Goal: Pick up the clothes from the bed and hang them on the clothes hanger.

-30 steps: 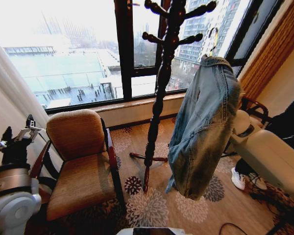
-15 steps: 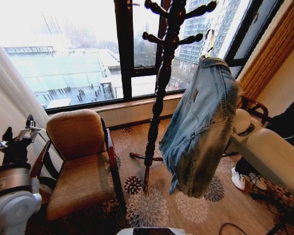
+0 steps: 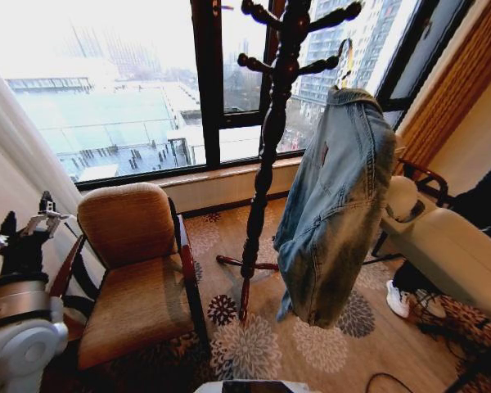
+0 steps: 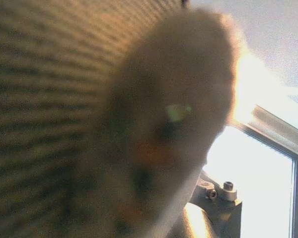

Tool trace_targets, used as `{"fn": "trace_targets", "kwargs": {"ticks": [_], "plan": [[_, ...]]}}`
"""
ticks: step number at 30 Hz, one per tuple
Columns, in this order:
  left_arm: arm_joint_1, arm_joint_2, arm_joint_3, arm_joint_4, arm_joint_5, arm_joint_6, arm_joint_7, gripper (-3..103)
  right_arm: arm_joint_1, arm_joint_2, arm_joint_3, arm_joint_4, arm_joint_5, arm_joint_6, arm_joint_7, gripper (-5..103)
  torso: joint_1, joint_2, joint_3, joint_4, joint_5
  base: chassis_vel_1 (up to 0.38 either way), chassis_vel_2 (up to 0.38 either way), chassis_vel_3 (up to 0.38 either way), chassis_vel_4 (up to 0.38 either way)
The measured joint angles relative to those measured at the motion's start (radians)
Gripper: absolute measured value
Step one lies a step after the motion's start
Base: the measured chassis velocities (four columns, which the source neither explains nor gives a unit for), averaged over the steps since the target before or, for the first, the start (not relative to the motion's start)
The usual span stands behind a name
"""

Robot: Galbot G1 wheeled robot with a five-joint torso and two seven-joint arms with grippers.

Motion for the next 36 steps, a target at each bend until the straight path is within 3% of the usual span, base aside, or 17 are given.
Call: {"fn": "trace_targets", "kwargs": {"ticks": [21, 36], "plan": [[0.004, 0.001, -0.002, 0.001, 0.000, -0.006, 0.003, 100, -0.028, -0.023, 0.027, 0.048, 0.017, -0.013, 0.017, 14, 0.000, 0.000, 0.000, 0.0000, 0.0000, 0.000, 0.000, 0.000, 0.000], [0.009, 0.001, -0.003, -0.005, -0.002, -0.009, 0.004, 100, -0.056, -0.055, 0.077, -0.011, 0.012, -0.015, 0.009, 14, 0.000, 0.000, 0.000, -0.0001, 0.0001, 0.000, 0.000, 0.000, 0.000]]}}
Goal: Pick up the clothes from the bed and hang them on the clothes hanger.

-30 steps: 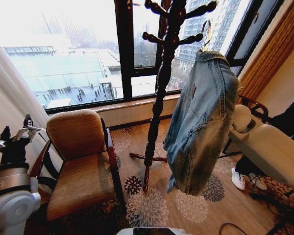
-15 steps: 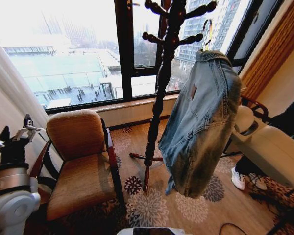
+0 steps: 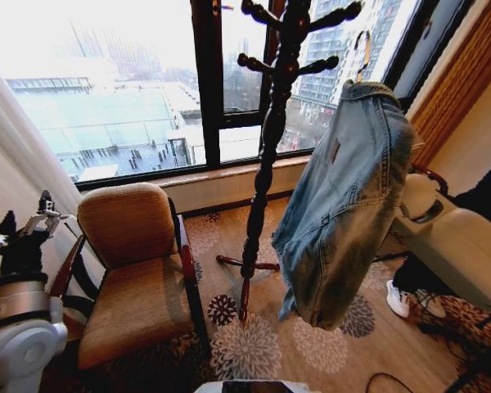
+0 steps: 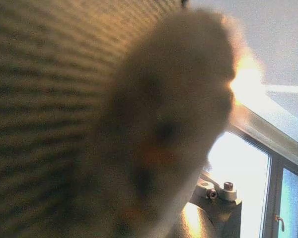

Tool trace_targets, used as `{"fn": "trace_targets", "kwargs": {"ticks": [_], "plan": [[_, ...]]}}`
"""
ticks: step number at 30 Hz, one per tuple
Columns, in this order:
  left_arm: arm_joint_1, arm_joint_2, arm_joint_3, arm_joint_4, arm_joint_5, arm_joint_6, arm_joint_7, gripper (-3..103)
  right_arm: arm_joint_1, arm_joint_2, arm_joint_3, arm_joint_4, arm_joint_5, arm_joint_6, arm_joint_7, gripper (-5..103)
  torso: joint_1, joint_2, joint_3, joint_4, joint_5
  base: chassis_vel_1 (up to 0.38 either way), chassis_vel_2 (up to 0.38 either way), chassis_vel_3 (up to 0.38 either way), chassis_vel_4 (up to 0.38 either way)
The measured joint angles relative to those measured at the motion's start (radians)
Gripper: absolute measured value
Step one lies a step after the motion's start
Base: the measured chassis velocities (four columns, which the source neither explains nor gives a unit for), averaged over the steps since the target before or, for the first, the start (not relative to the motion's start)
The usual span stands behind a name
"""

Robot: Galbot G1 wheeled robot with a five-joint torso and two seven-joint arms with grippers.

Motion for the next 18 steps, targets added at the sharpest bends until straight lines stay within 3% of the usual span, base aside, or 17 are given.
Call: {"fn": "trace_targets", "kwargs": {"ticks": [18], "plan": [[-0.003, 0.005, -0.012, 0.025, -0.013, -0.015, 0.009, 100, 0.029, -0.017, -0.044, 0.021, -0.014, -0.017, -0.004, 14, 0.000, 0.000, 0.000, 0.0002, -0.0002, 0.000, 0.000, 0.000, 0.000]]}}
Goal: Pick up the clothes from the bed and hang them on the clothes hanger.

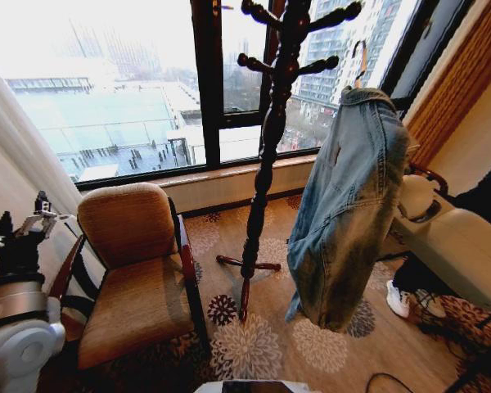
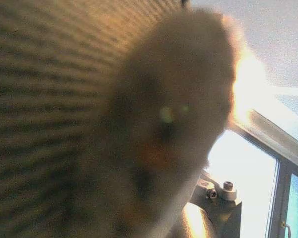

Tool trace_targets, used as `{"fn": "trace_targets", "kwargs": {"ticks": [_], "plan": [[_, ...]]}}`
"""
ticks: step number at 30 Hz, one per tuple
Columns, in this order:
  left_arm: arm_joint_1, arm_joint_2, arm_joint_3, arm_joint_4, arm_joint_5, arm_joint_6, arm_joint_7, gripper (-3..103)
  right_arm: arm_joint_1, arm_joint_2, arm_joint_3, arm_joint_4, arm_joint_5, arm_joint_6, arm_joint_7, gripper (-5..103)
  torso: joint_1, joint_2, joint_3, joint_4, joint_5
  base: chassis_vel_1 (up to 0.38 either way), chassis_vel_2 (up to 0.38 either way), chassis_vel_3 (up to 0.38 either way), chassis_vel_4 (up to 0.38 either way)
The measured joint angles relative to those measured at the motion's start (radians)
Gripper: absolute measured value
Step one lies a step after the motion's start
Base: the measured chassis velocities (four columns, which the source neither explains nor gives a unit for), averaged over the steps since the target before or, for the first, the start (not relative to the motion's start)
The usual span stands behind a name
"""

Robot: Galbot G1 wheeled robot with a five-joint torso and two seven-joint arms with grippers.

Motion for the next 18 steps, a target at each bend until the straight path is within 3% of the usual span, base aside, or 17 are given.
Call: {"fn": "trace_targets", "kwargs": {"ticks": [18], "plan": [[-0.004, 0.009, 0.003, 0.017, -0.002, -0.013, 0.007, 100, 0.001, -0.033, -0.006, 0.007, -0.008, -0.027, 0.000, 14, 0.000, 0.000, 0.000, -0.0002, 0.0001, 0.000, 0.000, 0.000, 0.000]]}}
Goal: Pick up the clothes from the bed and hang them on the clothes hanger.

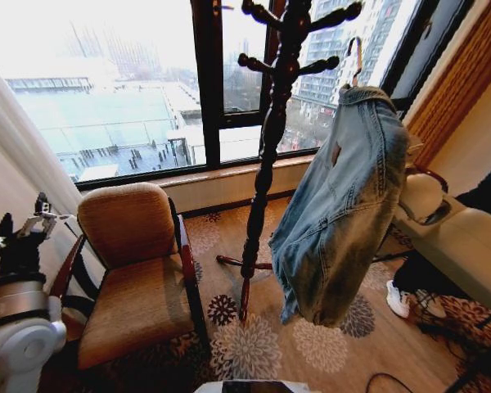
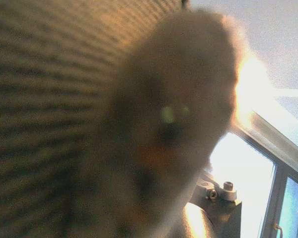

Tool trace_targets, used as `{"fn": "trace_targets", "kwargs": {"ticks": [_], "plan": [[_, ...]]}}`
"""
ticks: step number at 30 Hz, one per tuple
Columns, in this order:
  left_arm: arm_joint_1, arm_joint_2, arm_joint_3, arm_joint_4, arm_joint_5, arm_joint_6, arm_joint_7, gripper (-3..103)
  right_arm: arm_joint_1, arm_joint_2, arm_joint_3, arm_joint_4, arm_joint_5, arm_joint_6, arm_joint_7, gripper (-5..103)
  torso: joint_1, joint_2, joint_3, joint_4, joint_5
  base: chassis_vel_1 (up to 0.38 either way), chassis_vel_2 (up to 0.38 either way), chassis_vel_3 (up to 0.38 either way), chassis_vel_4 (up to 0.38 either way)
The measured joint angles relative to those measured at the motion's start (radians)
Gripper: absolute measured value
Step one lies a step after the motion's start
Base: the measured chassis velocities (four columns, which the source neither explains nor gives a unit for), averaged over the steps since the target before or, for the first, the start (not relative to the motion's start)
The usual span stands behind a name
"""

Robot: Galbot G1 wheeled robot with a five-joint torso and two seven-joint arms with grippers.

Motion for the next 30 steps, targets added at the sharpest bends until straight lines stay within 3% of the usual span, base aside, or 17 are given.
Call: {"fn": "trace_targets", "kwargs": {"ticks": [13, 30], "plan": [[0.001, 0.006, -0.006, 0.003, -0.005, -0.001, 0.001, 100, 0.010, 0.019, -0.007, -0.083, -0.023, 0.010, -0.026, 14, 0.000, 0.000, 0.000, 0.0000, 0.0002, 0.000, 0.000, 0.000, 0.000], [-0.006, 0.002, 0.003, 0.012, 0.010, 0.002, 0.001, 100, 0.115, 0.073, -0.120, -0.180, -0.069, 0.035, -0.072, 14, 0.000, 0.000, 0.000, 0.0002, -0.0001, 0.000, 0.000, 0.000, 0.000]]}}
